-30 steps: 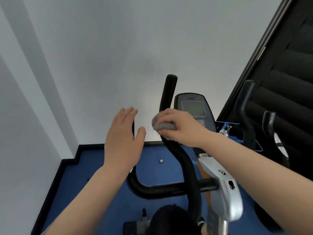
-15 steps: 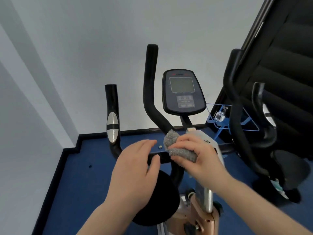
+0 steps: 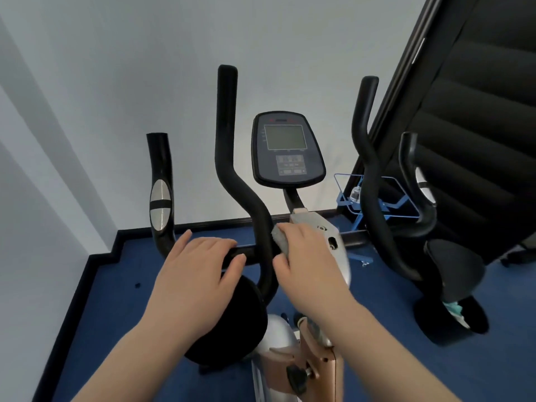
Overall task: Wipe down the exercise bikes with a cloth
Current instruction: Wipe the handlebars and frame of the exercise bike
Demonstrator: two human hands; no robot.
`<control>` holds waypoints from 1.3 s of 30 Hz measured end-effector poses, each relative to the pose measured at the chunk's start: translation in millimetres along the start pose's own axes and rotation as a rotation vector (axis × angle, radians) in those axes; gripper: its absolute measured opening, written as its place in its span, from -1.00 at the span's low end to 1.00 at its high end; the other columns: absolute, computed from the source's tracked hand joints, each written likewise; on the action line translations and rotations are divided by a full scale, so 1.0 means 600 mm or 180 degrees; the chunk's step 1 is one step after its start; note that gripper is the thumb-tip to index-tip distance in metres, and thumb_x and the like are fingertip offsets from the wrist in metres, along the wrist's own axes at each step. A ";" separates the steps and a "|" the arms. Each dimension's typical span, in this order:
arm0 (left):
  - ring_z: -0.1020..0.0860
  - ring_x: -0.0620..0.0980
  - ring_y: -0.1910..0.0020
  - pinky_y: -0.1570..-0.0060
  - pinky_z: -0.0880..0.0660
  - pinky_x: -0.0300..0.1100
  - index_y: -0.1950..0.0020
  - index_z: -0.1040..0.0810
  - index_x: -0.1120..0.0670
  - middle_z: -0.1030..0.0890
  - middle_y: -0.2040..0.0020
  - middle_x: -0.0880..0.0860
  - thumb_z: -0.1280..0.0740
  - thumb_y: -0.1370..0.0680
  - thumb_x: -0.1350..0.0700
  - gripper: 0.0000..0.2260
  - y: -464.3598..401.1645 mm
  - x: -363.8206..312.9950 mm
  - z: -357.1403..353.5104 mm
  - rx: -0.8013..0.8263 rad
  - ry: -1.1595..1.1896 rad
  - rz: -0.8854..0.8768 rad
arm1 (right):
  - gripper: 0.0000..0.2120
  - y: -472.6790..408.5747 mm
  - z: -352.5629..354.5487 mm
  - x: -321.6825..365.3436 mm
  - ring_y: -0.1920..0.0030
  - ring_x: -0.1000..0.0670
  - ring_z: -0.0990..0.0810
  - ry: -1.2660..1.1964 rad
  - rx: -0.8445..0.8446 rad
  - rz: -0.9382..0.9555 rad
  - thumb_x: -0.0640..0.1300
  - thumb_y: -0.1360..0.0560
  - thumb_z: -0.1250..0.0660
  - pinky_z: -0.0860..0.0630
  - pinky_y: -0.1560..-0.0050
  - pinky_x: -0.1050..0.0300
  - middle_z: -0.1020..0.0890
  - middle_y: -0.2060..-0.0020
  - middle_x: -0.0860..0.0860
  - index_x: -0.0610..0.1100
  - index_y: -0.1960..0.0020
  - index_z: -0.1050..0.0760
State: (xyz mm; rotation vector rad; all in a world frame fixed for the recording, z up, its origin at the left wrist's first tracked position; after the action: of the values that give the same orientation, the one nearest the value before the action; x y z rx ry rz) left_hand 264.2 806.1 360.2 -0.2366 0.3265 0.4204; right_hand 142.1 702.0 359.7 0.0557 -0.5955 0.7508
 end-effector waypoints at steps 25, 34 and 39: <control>-0.49 -0.17 -0.14 -0.44 -0.04 -0.18 -0.19 -0.53 -0.07 -0.59 -0.07 -0.19 -0.12 -0.56 -0.09 -0.70 0.003 0.006 0.001 -0.0247 0.0133 0.0272 | -0.76 -0.073 0.118 -0.073 -0.04 -0.07 -0.54 0.0212 -0.0901 -0.0087 -0.20 -0.43 -0.36 -0.41 -0.05 0.09 -0.61 0.00 -0.04 -0.06 -0.09 -0.60; -0.52 -0.14 -0.10 -0.42 -0.07 -0.17 -0.18 -0.54 -0.05 -0.61 -0.05 -0.15 -0.14 -0.55 -0.08 -0.70 0.005 0.005 0.004 -0.0266 0.0124 0.0321 | -0.82 0.027 0.032 -0.048 0.05 0.12 -0.51 0.0156 0.0584 0.0316 -0.11 -0.43 -0.36 -0.52 0.03 0.11 -0.57 0.09 0.17 0.07 0.00 -0.60; -0.50 -0.13 -0.10 -0.37 -0.21 -0.15 -0.19 -0.55 -0.03 -0.61 -0.08 -0.14 -0.19 -0.56 -0.03 -0.73 0.008 0.008 0.010 -0.0481 0.0258 0.0358 | -0.76 -0.001 0.062 -0.022 0.05 0.19 -0.53 -0.0404 -0.0086 0.0304 -0.19 -0.41 -0.38 -0.50 0.00 0.17 -0.60 0.13 0.22 0.11 0.02 -0.60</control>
State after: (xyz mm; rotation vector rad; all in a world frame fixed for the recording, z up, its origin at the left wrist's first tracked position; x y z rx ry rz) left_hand 267.6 813.8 363.1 -0.3848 0.3893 0.5484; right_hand 116.6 684.1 384.2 0.0504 -0.7330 0.8359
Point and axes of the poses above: each hand's wrist, its own y-axis away from the middle knuckle, its own z-axis out of the back of the hand, x = y × z, the point moved 4 cm from there along -y, towards the middle knuckle
